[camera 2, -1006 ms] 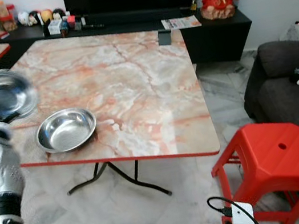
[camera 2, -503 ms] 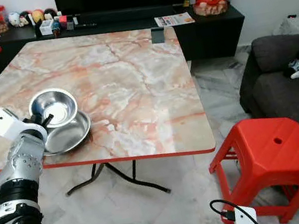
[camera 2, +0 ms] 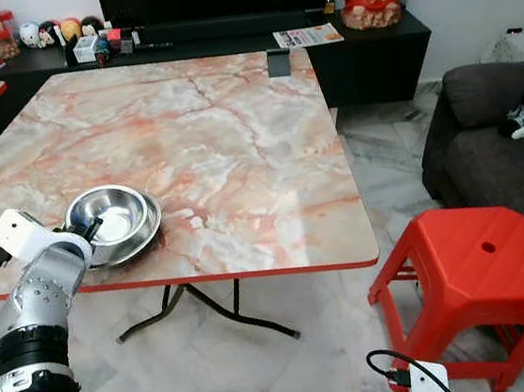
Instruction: Setting the table
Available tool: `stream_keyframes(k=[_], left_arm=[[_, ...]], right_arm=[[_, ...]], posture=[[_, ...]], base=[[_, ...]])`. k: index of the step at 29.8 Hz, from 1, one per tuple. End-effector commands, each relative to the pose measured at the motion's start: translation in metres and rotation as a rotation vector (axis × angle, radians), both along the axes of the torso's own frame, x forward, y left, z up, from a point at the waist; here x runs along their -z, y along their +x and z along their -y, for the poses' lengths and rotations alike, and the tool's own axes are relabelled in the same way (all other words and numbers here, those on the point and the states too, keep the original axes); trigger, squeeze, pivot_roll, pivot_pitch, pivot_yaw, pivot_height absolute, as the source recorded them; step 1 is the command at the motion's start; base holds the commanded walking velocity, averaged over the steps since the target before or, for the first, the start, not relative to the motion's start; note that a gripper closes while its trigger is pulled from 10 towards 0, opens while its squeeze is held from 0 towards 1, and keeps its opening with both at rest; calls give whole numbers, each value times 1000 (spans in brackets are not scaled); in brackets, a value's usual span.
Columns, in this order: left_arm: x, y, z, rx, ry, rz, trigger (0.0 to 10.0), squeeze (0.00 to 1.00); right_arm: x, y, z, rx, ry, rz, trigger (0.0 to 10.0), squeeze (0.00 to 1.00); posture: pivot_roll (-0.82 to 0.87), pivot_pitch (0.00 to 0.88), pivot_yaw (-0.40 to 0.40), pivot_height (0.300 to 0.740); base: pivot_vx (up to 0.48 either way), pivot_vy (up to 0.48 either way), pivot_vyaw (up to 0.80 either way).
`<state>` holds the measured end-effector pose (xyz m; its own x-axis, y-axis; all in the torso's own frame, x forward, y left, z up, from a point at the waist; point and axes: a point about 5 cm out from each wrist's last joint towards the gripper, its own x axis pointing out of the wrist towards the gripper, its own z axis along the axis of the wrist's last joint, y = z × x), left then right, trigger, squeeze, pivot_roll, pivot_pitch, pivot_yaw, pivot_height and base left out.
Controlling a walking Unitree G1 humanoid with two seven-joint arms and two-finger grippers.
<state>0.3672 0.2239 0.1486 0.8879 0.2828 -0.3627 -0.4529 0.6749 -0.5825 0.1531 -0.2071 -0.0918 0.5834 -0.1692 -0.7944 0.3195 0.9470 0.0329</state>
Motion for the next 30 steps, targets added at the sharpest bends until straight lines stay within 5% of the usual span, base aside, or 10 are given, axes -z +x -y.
stream_keyframes(k=[1,30], left_arm=[[-4,-2,-2,-19,-6,7,10000,0],[-6,0,1,-78,-32,-18,10000,0]], right_arm=[[0,1,0,7,2,0,10000,0],[1,-4,1,22,4,-6,10000,0]], posture=[[-24,0,-7,740],[-33,0,-8,740]], base=[[0,0,0],[0,0,0]])
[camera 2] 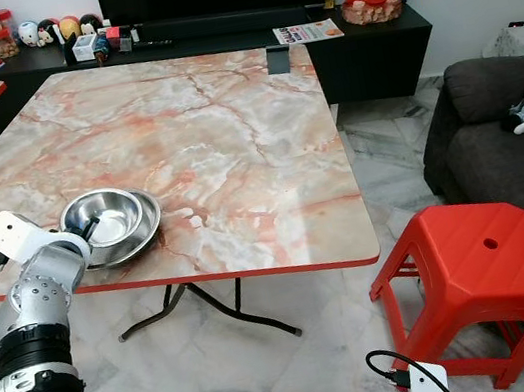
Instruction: Setting the table
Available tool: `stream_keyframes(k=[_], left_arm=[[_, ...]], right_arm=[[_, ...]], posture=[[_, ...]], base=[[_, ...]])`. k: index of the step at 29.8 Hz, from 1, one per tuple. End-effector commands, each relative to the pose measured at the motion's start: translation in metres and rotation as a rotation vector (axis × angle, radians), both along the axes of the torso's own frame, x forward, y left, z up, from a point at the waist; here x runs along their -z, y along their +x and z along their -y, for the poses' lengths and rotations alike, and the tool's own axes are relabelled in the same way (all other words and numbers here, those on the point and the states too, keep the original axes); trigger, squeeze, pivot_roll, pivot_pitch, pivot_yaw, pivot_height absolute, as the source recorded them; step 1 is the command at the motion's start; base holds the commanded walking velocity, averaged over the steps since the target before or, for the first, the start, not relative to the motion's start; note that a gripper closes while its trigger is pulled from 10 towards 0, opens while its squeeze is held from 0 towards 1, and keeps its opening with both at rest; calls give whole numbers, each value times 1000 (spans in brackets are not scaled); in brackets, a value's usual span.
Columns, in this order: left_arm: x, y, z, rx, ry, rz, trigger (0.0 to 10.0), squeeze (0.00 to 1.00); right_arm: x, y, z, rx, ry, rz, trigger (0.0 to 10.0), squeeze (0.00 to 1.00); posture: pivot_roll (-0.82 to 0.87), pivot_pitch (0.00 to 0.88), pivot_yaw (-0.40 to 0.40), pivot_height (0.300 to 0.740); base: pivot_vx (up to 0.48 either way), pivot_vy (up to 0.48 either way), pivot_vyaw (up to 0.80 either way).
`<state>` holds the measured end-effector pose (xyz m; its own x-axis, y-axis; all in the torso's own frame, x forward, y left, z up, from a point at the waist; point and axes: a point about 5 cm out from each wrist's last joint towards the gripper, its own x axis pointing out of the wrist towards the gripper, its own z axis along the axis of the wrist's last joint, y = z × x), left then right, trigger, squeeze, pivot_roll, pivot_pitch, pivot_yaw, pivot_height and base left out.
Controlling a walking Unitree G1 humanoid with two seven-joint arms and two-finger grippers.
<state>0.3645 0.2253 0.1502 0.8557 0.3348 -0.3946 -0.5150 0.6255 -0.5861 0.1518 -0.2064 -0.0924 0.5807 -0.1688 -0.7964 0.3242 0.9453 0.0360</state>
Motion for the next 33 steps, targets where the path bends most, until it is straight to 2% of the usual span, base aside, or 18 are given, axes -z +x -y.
stream_keyframes(k=[1,6,7,8,9,10,11,12,28,29,30,32,33], left_arm=[[-5,3,3,-9,-6,10,10000,0],[-5,3,4,-18,-16,12,10000,0],[-5,3,4,-19,-15,12,10000,863],[-5,3,4,-19,-14,11,10000,863],[-6,3,4,-21,-2,13,10000,741],[-6,3,4,-22,3,13,10000,341],[-7,3,3,-29,8,14,10000,341],[-7,3,2,-32,7,14,10000,0],[-7,2,1,-54,16,-1,10000,0],[-7,2,0,-56,20,-5,10000,761],[-8,2,0,-56,22,-6,10000,1000],[-8,2,0,-56,24,-7,10000,1000],[-9,2,0,-60,27,-8,10000,0]], right_arm=[[1,-2,2,18,0,-4,10000,0],[1,-3,2,22,0,-4,10000,0],[1,-3,2,23,0,-4,10000,0],[1,-4,2,23,1,-4,10000,0],[1,-4,2,24,1,-5,10000,0],[1,-4,2,24,1,-5,10000,0],[1,-4,2,23,2,-5,10000,0],[1,-4,2,24,2,-5,10000,0],[2,-6,3,23,-1,-12,10000,0],[2,-6,3,24,0,-11,10000,0],[2,-6,3,24,0,-11,10000,0],[2,-6,3,25,1,-10,10000,0],[2,-6,3,26,1,-10,10000,0]], posture=[[-37,0,-6,740],[-39,0,-6,740],[-40,0,-4,740],[-40,0,-4,740],[-39,0,-6,740],[-39,0,-6,740],[-40,0,-5,740],[-38,0,-7,740],[-41,0,-6,740],[-41,0,-6,740],[-41,0,-6,740],[-41,0,-6,740],[-41,0,-6,740]], base=[[0,0,0],[0,0,0],[0,0,0],[0,0,0],[0,0,0],[0,0,0],[0,0,0],[0,0,0],[0,0,0],[0,0,0],[0,0,0],[0,0,0],[0,0,0]])
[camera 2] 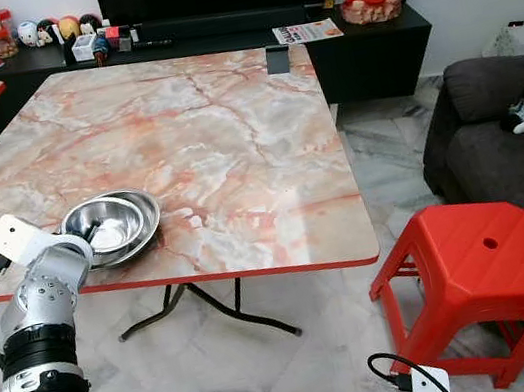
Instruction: Setting the table
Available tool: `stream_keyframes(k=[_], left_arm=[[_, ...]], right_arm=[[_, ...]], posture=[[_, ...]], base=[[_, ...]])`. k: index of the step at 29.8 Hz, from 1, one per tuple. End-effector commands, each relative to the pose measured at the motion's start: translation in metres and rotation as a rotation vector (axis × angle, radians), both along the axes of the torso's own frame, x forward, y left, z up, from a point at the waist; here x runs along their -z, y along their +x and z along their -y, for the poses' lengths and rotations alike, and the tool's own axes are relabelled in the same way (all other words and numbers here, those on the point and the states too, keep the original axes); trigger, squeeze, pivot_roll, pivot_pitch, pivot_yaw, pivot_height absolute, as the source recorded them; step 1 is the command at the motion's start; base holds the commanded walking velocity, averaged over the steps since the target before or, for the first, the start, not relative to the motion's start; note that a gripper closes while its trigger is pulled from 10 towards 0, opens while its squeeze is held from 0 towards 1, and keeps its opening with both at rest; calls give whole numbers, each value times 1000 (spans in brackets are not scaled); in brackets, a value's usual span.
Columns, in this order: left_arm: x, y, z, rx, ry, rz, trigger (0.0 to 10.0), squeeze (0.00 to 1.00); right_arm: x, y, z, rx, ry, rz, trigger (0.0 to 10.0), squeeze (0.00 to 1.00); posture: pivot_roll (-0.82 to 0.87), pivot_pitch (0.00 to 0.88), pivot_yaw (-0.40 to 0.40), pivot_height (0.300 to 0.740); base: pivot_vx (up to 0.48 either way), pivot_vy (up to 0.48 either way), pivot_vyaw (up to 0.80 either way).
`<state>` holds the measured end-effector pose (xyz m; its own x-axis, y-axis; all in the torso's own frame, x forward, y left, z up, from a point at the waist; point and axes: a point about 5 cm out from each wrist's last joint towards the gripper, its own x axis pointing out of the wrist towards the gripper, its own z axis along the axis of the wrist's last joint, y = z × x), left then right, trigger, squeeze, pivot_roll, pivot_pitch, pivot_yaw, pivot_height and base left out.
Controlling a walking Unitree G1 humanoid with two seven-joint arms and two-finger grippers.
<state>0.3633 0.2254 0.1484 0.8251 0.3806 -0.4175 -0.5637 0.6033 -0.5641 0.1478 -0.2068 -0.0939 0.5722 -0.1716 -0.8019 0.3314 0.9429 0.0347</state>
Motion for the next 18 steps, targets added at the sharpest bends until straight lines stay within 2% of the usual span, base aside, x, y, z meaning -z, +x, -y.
stream_keyframes(k=[1,11,18], left_arm=[[-11,4,0,-12,21,22,10000,0],[-13,4,-2,-23,26,23,10000,0],[-18,4,-7,-39,66,12,10000,0]], right_arm=[[0,-2,3,19,0,-1,10000,0],[0,-1,2,19,1,-1,10000,0],[0,1,1,20,3,3,10000,0]], posture=[[-41,0,-6,740],[-42,0,-1,740],[-39,0,0,740]], base=[[0,0,0],[0,0,0],[0,0,0]])
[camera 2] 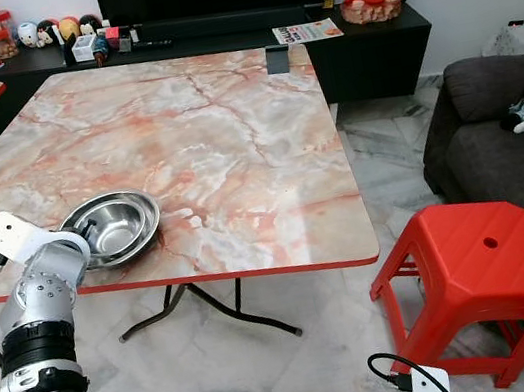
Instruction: Setting the table
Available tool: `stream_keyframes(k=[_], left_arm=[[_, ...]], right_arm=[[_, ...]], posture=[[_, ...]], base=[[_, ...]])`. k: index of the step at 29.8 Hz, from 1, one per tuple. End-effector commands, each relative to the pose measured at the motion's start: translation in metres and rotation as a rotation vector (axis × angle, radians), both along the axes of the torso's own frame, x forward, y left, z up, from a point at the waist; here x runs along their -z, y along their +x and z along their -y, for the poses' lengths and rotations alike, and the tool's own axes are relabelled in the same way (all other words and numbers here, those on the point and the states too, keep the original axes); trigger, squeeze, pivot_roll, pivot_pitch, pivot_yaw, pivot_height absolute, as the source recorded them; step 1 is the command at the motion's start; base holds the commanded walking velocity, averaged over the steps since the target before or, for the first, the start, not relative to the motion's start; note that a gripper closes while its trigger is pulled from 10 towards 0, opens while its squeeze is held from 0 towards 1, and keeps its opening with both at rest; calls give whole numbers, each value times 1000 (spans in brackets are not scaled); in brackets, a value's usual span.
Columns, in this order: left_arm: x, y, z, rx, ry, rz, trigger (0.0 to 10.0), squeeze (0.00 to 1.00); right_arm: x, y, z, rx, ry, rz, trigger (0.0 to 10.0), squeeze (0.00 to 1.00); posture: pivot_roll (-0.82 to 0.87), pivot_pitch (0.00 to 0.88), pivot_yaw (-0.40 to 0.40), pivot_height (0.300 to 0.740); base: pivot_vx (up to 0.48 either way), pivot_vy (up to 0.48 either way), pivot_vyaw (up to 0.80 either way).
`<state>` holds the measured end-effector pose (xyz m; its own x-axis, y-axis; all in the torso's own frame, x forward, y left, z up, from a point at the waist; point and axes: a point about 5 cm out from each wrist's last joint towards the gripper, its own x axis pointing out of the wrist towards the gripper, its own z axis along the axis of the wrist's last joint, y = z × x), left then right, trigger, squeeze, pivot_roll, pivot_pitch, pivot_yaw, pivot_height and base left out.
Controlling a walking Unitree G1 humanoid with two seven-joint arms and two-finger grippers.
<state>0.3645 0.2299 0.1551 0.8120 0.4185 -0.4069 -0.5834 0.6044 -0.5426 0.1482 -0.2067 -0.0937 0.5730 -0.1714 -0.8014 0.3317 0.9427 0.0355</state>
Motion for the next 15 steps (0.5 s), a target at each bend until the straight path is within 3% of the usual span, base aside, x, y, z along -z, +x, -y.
stream_keyframes(k=[1,7,11,15], left_arm=[[-14,2,-5,-15,46,14,10000,0],[-23,2,-13,-39,87,41,10000,0],[-48,3,-15,5,267,156,10000,0],[-56,3,-13,19,302,212,10000,0]], right_arm=[[0,1,1,20,3,2,10000,0],[-1,2,1,18,3,3,10000,0],[-1,3,1,15,5,8,10000,0],[-1,4,1,17,6,13,10000,0]], posture=[[-38,0,0,740],[-34,0,-2,740],[-26,0,-7,740],[-26,0,-6,740]], base=[[0,0,0],[0,0,0],[0,0,0],[0,0,0]])
